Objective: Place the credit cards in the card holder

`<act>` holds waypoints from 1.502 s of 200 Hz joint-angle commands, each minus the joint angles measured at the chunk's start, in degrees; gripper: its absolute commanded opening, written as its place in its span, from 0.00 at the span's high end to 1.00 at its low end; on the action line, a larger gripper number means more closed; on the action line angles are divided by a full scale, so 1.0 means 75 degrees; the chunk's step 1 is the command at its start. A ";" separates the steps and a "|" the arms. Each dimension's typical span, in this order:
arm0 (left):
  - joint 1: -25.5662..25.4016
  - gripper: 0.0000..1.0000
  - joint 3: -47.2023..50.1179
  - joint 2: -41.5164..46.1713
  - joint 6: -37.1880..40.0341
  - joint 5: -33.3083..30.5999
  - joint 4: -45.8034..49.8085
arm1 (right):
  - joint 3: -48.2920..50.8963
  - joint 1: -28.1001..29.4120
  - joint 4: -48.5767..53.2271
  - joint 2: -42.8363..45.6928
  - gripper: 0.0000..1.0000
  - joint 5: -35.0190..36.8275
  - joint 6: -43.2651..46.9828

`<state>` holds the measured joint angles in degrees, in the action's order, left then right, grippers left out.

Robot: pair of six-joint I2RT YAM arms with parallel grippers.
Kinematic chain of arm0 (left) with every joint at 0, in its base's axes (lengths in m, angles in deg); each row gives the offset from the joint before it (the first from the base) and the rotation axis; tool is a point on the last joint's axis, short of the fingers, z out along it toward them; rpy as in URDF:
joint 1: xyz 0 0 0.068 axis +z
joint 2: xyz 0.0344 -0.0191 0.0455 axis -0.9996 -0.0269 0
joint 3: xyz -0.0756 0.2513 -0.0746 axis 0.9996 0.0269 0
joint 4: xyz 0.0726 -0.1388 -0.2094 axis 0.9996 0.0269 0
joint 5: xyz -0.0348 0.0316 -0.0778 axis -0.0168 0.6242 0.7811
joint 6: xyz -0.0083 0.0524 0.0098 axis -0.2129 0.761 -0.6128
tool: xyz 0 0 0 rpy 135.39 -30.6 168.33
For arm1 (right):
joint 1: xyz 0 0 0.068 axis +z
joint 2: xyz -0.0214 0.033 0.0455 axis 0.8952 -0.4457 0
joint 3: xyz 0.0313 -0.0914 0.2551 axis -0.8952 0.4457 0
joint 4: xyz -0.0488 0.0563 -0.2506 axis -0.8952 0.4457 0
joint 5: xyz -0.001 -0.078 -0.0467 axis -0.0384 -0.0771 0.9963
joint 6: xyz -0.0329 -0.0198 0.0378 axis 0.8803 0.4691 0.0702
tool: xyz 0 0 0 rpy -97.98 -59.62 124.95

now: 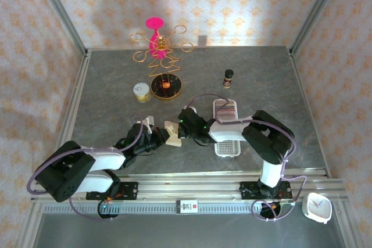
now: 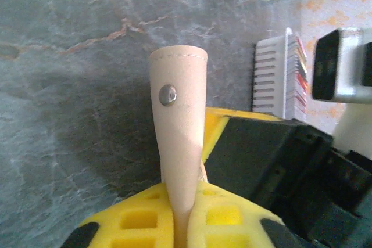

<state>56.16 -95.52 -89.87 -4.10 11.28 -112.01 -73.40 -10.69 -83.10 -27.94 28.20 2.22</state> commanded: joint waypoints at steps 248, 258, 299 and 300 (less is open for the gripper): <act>-0.0698 1.00 -0.1224 0.5305 0.4505 -0.2186 0.3072 | -0.0552 0.0264 -0.0061 0.3075 0.34 -0.1287 0.0174; -0.0692 1.00 -0.1218 0.5292 0.4500 -0.2175 0.3068 | -0.0598 0.0267 -0.0007 0.3015 0.34 -0.1263 0.0179; -0.0709 1.00 -0.1241 0.5225 0.4519 -0.2151 0.3117 | -0.0740 0.0267 0.0054 0.2886 0.31 -0.1208 0.0161; -0.0710 1.00 -0.1241 0.5224 0.4515 -0.2151 0.3123 | -0.0743 0.0267 0.0051 0.2887 0.31 -0.1215 0.0153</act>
<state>51.31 -103.93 -50.94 28.68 -4.13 -87.70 -76.70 -8.94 -83.51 -5.84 18.23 2.59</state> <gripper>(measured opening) 0.055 0.676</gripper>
